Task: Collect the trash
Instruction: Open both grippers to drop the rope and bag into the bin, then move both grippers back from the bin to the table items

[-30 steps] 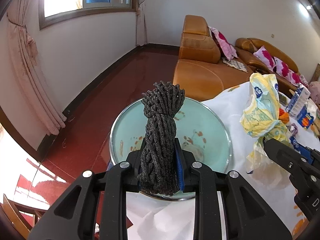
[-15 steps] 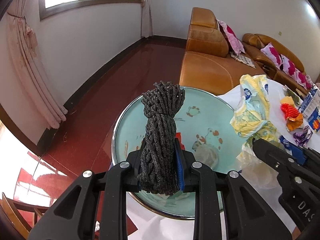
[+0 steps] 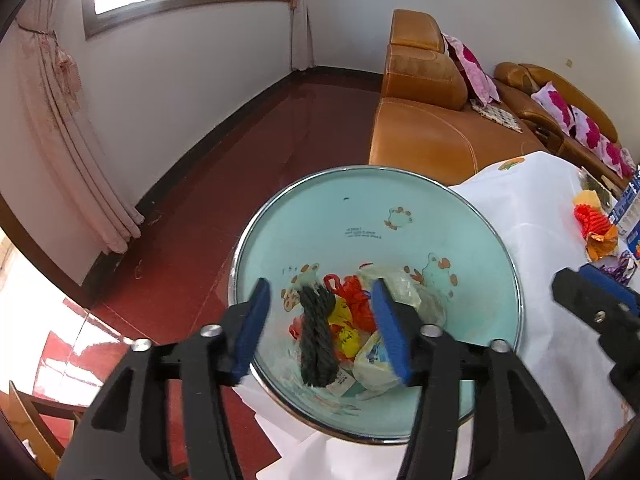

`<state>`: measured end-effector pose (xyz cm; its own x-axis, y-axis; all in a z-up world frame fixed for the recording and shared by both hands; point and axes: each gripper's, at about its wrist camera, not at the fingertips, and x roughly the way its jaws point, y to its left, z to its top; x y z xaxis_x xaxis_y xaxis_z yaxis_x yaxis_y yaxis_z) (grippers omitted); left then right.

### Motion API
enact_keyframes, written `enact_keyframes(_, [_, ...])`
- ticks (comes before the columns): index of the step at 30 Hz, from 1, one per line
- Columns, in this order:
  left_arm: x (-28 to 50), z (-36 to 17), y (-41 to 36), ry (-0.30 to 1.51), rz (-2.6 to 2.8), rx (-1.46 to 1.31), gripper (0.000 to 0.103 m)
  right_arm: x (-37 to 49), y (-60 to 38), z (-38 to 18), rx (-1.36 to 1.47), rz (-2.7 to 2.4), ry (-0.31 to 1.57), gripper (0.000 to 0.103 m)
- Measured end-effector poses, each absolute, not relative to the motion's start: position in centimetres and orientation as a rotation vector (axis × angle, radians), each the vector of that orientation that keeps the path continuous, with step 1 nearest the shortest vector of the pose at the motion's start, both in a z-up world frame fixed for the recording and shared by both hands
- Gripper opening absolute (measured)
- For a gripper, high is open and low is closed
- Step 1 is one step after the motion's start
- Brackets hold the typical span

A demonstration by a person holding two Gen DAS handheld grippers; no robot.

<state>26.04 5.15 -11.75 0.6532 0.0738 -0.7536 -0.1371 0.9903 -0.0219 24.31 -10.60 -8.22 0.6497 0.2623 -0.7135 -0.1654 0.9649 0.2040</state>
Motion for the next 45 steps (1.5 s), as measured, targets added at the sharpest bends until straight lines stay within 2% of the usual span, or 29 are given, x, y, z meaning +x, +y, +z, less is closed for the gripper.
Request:
enact_keyframes(2, [25.6, -11.4, 4.9, 0.841, 0.134, -0.068, 0.066, 23.9, -11.4, -7.8, 0.143, 0.226, 0.817, 0.051])
enact_keyframes(4, [25.0, -10.9, 4.6, 0.831, 0.154, -0.062, 0.079, 23.3, -12.2, -7.3, 0.159, 0.204, 0.8, 0.055])
enact_keyframes(7, [24.2, -10.3, 4.6, 0.816, 0.169, -0.066, 0.087, 22.5, -13.5, -7.0, 0.18, 0.184, 0.793, 0.055])
enact_keyframes(10, [23.5, -9.4, 4.1, 0.8, 0.175, -0.054, 0.09, 21.8, -14.4, -6.8, 0.195, 0.166, 0.796, 0.058])
enact_keyframes(18, [21.7, -8.3, 1.5, 0.781, 0.143, -0.023, 0.092, 19.2, -17.8, -6.1, 0.232, 0.101, 0.772, 0.058])
enact_keyframes(21, [21.2, -8.4, 0.4, 0.786, 0.119, -0.022, 0.097, 18.4, -19.6, -6.2, 0.259, 0.058, 0.77, 0.058])
enact_keyframes(31, [20.2, -9.8, -3.6, 0.818, 0.036, 0.031, 0.097, 15.0, -28.2, -8.5, 0.345, -0.132, 0.781, 0.058])
enact_keyframes(37, [20.4, -10.0, -4.9, 0.821, 0.011, 0.049, 0.097, 15.9, -31.9, -8.2, 0.426, -0.184, 0.771, 0.057])
enact_keyframes(38, [20.5, -10.0, -4.9, 0.822, 0.01, 0.046, 0.097, 16.3, -32.0, -8.0, 0.428, -0.181, 0.77, 0.059])
enact_keyframes(40, [20.7, -10.0, -4.9, 0.824, 0.01, 0.045, 0.097, 17.7, -31.9, -7.6, 0.448, -0.174, 0.771, 0.072])
enact_keyframes(41, [20.7, -10.0, -5.0, 0.824, 0.008, 0.048, 0.097, 18.2, -32.0, -7.5, 0.465, -0.176, 0.767, 0.074])
enact_keyframes(45, [21.0, -9.7, -4.9, 0.812, -0.002, 0.064, 0.096, 21.7, -32.2, -7.7, 0.566, -0.176, 0.77, 0.075])
